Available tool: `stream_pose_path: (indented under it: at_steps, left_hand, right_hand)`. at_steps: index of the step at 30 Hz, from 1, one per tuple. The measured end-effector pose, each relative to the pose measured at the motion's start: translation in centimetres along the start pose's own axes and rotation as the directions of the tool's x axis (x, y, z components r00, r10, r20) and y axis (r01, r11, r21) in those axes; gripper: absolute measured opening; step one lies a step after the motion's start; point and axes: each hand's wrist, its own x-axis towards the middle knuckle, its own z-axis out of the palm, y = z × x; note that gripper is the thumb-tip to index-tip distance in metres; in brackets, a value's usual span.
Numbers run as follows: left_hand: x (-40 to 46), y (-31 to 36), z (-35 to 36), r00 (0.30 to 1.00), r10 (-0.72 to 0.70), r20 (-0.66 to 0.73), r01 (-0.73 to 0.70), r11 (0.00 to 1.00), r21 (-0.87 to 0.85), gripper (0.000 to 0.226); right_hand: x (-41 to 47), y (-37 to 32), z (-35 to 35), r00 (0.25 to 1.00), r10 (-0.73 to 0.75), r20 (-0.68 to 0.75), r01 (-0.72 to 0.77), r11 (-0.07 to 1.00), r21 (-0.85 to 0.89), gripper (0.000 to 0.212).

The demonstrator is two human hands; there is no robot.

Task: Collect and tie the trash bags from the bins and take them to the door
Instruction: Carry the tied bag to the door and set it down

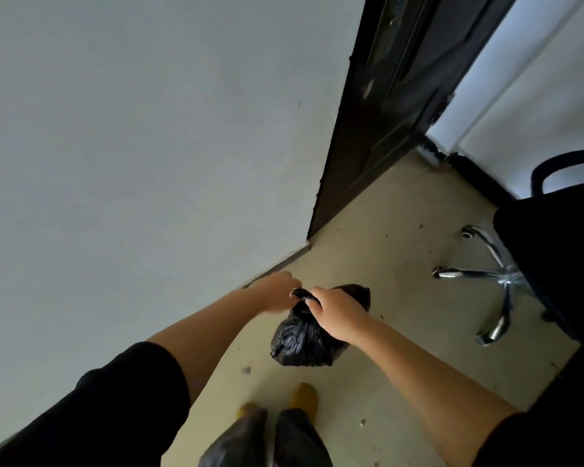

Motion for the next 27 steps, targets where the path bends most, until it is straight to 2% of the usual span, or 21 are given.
stream_pose_path:
  at_steps: [4, 6, 8, 10, 12, 14, 17, 22, 25, 27]
  left_hand:
    - [7.2, -4.5, 0.8, 0.999, -0.002, 0.033, -0.002, 0.995, 0.101, 0.03]
    - [11.0, -7.1, 1.1, 0.999, 0.043, 0.007, -0.043, 0.95, 0.311, 0.035]
    - [14.1, -9.9, 0.8, 0.992, 0.118, -0.037, -0.078, 0.829, 0.554, 0.038]
    - [15.9, -12.8, -0.2, 0.984, 0.172, -0.035, -0.1, 0.712, 0.695, 0.037]
    - [16.9, -15.8, -0.8, 0.943, 0.329, -0.055, -0.145, 0.554, 0.82, 0.026]
    - [17.0, -17.6, -1.2, 0.897, 0.44, -0.027, -0.173, 0.409, 0.896, 0.009]
    - [17.4, -18.8, -0.6, 0.846, 0.533, 0.025, -0.203, 0.278, 0.939, 0.021]
    - [18.2, -19.7, -0.2, 0.774, 0.633, 0.011, -0.188, 0.214, 0.959, 0.023]
    - [18.3, -19.7, -0.1, 0.788, 0.616, -0.009, -0.165, 0.225, 0.96, 0.024]
    - [18.2, -19.4, -0.1, 0.797, 0.603, -0.025, -0.152, 0.241, 0.959, 0.024]
  right_hand:
    - [7.0, 3.2, 3.5, 0.999, -0.004, -0.041, 0.004, 1.0, 0.009, 0.028]
    - [11.1, 5.5, 6.1, 0.999, -0.008, -0.052, 0.008, 1.0, -0.006, 0.027]
    - [15.1, 7.8, 8.6, 0.998, 0.0, -0.059, -0.001, 1.0, -0.021, 0.024]
    - [18.4, 9.8, 11.0, 0.998, 0.009, -0.068, -0.011, 1.0, -0.029, 0.025]
    - [21.2, 11.4, 13.5, 0.998, 0.008, -0.067, -0.01, 0.999, -0.032, 0.027]
    - [23.5, 12.6, 15.7, 0.998, 0.009, -0.066, -0.01, 1.0, -0.023, 0.027]
    - [25.8, 14.3, 19.1, 0.999, 0.019, -0.046, -0.021, 0.999, -0.038, 0.029]
    - [27.7, 16.9, 22.9, 0.999, -0.003, -0.036, -0.003, 0.985, -0.174, 0.029]
    - [28.4, 17.6, 23.9, 0.999, -0.017, -0.029, 0.009, 0.964, -0.264, 0.032]
    - [28.7, 17.7, 23.6, 1.0, 0.025, -0.003, -0.025, 0.955, -0.297, 0.032]
